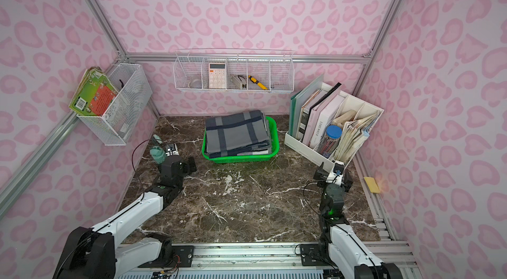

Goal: Put the folded scarf in the basket
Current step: Reset both arms

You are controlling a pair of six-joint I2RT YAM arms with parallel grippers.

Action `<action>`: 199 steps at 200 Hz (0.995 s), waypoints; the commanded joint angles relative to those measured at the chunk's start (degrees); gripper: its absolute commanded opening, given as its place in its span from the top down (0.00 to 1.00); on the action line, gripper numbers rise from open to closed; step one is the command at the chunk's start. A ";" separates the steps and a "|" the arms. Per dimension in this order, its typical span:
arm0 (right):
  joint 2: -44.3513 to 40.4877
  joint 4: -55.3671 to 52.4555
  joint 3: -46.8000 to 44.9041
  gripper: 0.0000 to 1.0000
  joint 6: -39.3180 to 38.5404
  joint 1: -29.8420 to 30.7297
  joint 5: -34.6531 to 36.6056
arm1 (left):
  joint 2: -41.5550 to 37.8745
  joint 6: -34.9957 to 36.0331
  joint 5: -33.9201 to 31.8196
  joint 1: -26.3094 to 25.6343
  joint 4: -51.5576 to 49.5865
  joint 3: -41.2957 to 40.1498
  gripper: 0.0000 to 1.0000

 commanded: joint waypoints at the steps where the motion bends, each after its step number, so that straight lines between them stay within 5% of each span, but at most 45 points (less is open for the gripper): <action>1: 3.58 6.70 0.14 0.01 -0.67 -0.13 -1.58 | 3.26 2.81 -4.67 0.54 6.62 -0.45 0.01; 91: 19.82 12.03 5.52 0.01 -0.67 -1.72 -2.53 | 15.18 2.82 -0.99 8.67 15.81 1.23 0.01; 145: 27.46 13.97 10.46 0.01 -1.76 -3.19 -7.71 | 18.22 5.63 4.72 11.61 35.42 -6.62 0.01; 199: 31.48 18.92 11.54 0.01 -2.89 -3.30 -12.05 | 19.60 3.73 11.46 14.84 28.35 -2.72 0.01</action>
